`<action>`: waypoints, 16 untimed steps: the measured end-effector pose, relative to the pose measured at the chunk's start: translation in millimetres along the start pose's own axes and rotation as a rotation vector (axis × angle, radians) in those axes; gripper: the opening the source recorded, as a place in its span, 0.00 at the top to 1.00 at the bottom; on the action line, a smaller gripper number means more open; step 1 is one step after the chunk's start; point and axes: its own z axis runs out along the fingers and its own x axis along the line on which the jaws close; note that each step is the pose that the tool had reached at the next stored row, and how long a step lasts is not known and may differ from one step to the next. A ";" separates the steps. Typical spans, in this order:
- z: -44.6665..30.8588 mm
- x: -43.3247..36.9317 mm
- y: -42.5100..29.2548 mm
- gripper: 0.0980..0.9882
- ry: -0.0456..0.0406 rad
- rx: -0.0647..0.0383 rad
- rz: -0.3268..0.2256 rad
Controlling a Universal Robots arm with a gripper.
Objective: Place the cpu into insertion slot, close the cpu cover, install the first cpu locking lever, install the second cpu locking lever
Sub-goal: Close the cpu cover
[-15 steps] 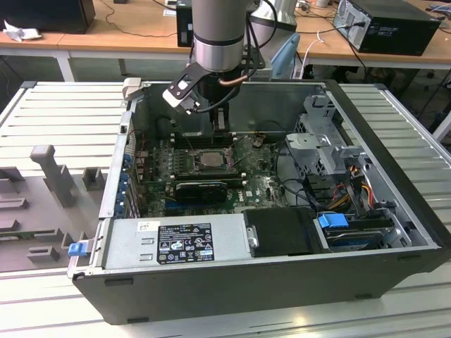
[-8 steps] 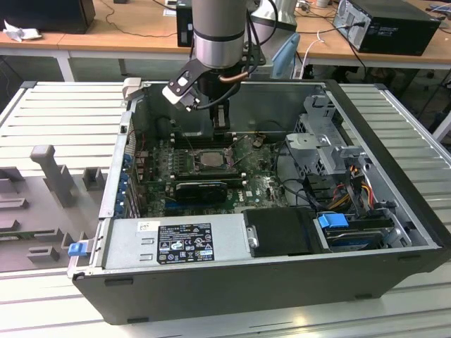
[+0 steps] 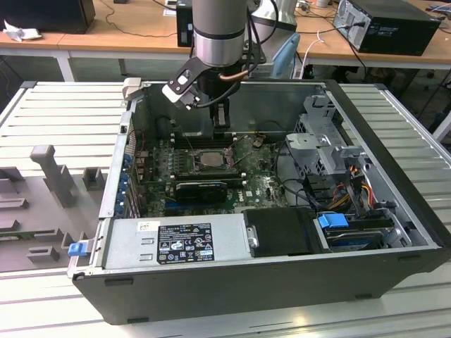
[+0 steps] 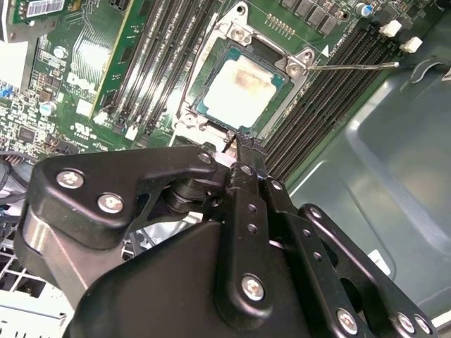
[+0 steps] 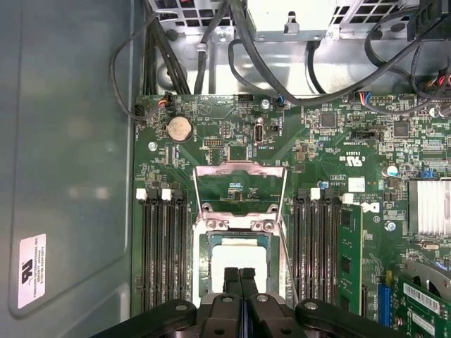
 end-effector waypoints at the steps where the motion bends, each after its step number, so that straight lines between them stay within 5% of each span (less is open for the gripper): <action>1: -0.9 0.1 0.0 0.99 0.0000 0.000 0.000; 9: -8.4 0.9 1.5 0.99 0.0000 0.000 0.000; 16: -7.5 1.9 17.3 0.99 0.0000 0.000 0.000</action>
